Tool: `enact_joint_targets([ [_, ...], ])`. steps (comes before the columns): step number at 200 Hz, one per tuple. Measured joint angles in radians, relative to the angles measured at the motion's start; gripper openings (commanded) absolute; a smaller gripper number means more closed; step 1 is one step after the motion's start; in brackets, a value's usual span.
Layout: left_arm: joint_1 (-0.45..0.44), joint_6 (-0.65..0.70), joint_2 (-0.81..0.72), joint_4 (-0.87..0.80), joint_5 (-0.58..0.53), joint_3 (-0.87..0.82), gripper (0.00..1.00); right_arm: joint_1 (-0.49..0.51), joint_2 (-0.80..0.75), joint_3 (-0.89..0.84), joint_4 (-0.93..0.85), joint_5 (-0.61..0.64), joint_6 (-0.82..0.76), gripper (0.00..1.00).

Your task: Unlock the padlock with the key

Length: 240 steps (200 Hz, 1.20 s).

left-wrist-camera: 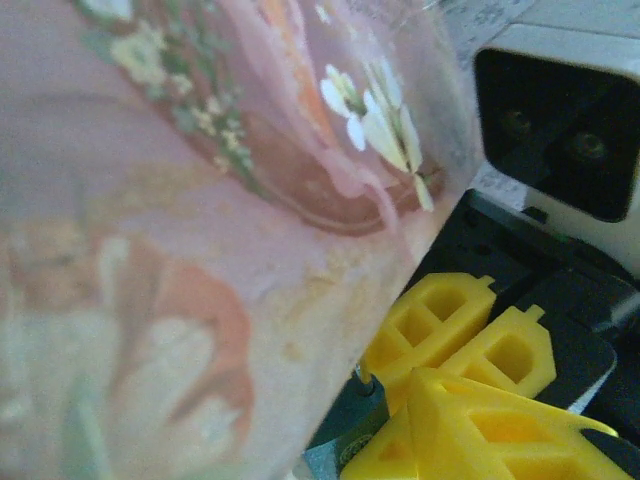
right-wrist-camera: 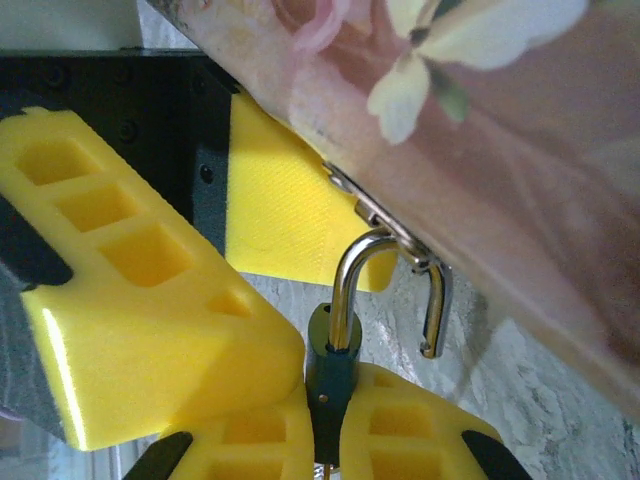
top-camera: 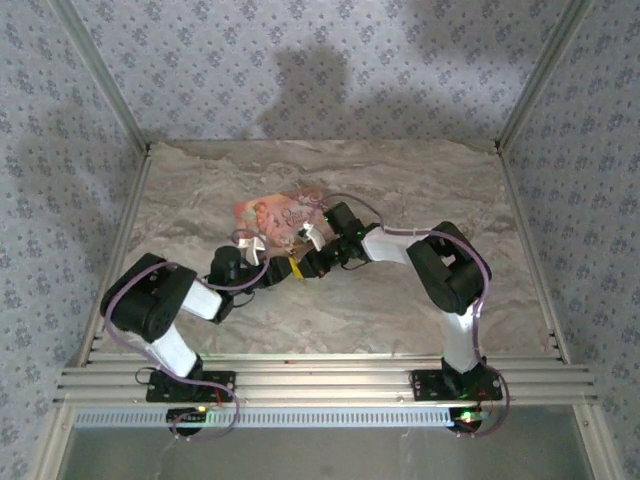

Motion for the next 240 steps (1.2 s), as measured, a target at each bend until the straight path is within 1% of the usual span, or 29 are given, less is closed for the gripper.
enact_joint_targets([
  [32, 0.003, -0.079, 0.07, 0.161, 0.015, -0.005, 0.45, -0.01, 0.0, 0.0, 0.027, -0.029, 0.058, 0.0],
  [62, 0.011, -0.144, 0.089, 0.229, 0.025, -0.003, 0.45, -0.017, 0.0, 0.0, 0.066, -0.071, 0.126, 0.0],
  [71, 0.011, -0.164, 0.089, 0.246, 0.029, 0.001, 0.44, -0.017, 0.002, 0.0, 0.077, -0.081, 0.145, 0.0],
  [92, 0.014, -0.182, 0.088, 0.254, 0.03, 0.006, 0.38, -0.018, 0.002, 0.0, 0.099, -0.098, 0.18, 0.0],
  [154, 0.029, -0.191, 0.088, 0.24, 0.024, 0.006, 0.09, -0.021, 0.003, 0.0, 0.133, -0.117, 0.23, 0.0],
  [175, 0.03, -0.196, 0.088, 0.239, 0.022, 0.006, 0.0, -0.023, 0.003, 0.0, 0.133, -0.116, 0.233, 0.1],
  [199, 0.031, -0.204, 0.088, 0.233, 0.022, 0.006, 0.0, -0.022, 0.003, 0.0, 0.128, -0.11, 0.233, 0.16],
  [213, 0.033, -0.208, 0.088, 0.233, 0.023, 0.003, 0.0, -0.019, 0.002, 0.0, 0.125, -0.103, 0.231, 0.24],
  [240, 0.034, -0.212, 0.086, 0.238, 0.028, -0.004, 0.0, -0.01, 0.002, 0.0, 0.129, -0.092, 0.221, 0.33],
])
